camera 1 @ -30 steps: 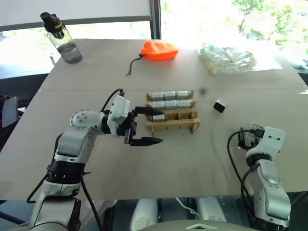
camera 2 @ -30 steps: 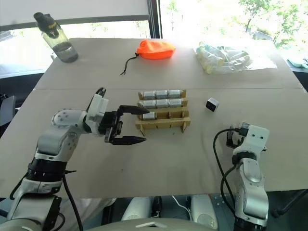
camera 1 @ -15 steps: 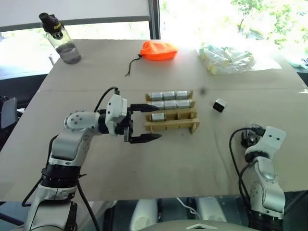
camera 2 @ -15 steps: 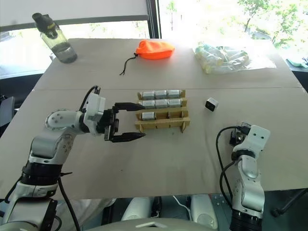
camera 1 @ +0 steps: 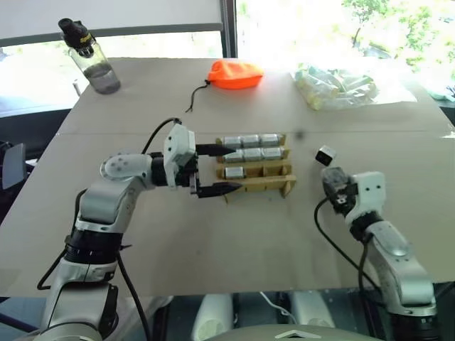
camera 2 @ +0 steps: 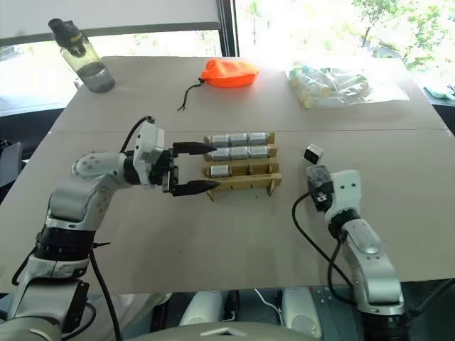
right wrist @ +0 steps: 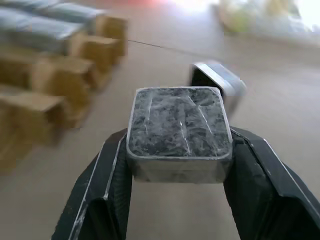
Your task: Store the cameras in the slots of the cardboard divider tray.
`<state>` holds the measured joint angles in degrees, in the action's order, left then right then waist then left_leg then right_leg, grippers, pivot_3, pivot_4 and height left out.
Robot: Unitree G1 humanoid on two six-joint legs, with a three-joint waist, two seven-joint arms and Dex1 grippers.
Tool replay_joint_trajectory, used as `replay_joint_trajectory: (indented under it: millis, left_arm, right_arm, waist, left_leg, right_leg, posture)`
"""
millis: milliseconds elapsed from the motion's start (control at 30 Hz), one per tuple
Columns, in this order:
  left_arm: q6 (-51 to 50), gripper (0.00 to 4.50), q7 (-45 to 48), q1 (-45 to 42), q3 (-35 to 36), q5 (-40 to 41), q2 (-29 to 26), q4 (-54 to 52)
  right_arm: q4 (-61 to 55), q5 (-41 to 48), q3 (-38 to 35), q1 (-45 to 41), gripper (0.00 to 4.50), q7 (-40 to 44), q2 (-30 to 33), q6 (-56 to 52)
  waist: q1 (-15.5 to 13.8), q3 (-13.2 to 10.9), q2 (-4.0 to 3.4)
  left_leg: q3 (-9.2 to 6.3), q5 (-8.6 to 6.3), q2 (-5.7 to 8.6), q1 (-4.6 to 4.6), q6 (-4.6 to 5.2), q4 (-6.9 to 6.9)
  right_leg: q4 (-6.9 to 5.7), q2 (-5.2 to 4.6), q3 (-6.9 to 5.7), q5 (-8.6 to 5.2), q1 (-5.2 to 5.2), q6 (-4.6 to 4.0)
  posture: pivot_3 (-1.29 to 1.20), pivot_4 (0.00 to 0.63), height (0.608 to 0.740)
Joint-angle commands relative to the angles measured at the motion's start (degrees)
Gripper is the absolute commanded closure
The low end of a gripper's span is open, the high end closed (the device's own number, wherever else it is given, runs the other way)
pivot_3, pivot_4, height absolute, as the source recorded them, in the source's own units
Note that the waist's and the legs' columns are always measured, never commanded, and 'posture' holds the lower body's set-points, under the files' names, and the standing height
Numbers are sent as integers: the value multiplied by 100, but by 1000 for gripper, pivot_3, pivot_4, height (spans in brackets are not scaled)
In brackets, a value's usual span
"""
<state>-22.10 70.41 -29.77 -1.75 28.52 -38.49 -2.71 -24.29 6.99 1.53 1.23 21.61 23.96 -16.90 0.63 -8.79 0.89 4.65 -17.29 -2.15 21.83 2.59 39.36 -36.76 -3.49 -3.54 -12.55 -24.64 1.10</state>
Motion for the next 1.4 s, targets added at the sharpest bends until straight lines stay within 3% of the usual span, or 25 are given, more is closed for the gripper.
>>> replay_joint_trajectory:
  millis: [33, 233, 500, 967, 1067, 1133, 1267, 1400]
  left_arm:
    - [-472, 0, -122, -324, -71, 129, 100, 57]
    - [-847, 0, -137, -537, -183, 188, 278, 116]
    - [-1152, 0, 22, -700, -120, 357, 236, 187]
    - [-1163, 0, 156, -753, -234, 225, 229, 279]
    - [-1171, 811, 209, -739, -263, 214, 204, 262]
    - [-1197, 1899, 256, -733, -277, 221, 186, 242]
    - [-1176, 3606, 374, -749, -315, 173, 120, 275]
    - [-1200, 3743, 477, -781, -393, 103, -5, 343]
  right_arm:
    - [37, -608, 417, -442, 2497, 879, 770, 1198]
    - [1006, -1850, 1097, -1919, 2497, 1369, 1586, 2913]
    - [2344, -3667, 1812, -3417, 2497, 573, 1605, 5412]
    - [2746, -4183, 2142, -3956, 2497, 274, 1019, 6360]
    - [2742, -4181, 2145, -3966, 2497, 274, 992, 6385]
    - [2791, -4187, 2149, -3958, 2497, 263, 988, 6432]
    - [2900, -4179, 2131, -3963, 2497, 236, 1011, 6512]
    - [2902, -4163, 2108, -3993, 2497, 253, 1008, 6500]
  waist:
    - [0, 0, 3]
    - [17, -3, 8]
    - [0, -5, 13]
    - [2, -6, 13]
    - [2, -6, 13]
    - [1, -6, 13]
    - [4, -6, 13]
    - [5, -6, 13]
  left_leg:
    - [-1, 0, 2, 0, 0, 1]
    - [0, 1, 1, -1, -2, 3]
    - [1, 2, -2, 14, -5, 4]
    - [0, 5, -4, 9, -9, 9]
    - [1, 5, -4, 9, -10, 9]
    - [1, 5, -4, 9, -10, 9]
    - [3, 5, -4, 8, -10, 10]
    - [2, 5, -4, 7, -10, 9]
  right_leg:
    - [-1, 2, -2, 0, 1, 0]
    - [-4, 14, -2, 0, -1, -1]
    - [-2, 0, -6, 1, -12, -1]
    - [-8, -10, -13, 1, -7, 0]
    - [-9, -10, -13, 1, -7, 0]
    - [-9, -10, -12, 1, -7, 0]
    - [-9, -10, -12, 1, -6, 0]
    - [-10, -9, -12, 1, -7, -1]
  posture:
    - [0, 150, 740]
    - [0, 150, 740]
    - [0, 150, 740]
    - [0, 150, 740]
    - [0, 150, 740]
    - [0, 150, 740]
    - [0, 150, 740]
    - [0, 150, 740]
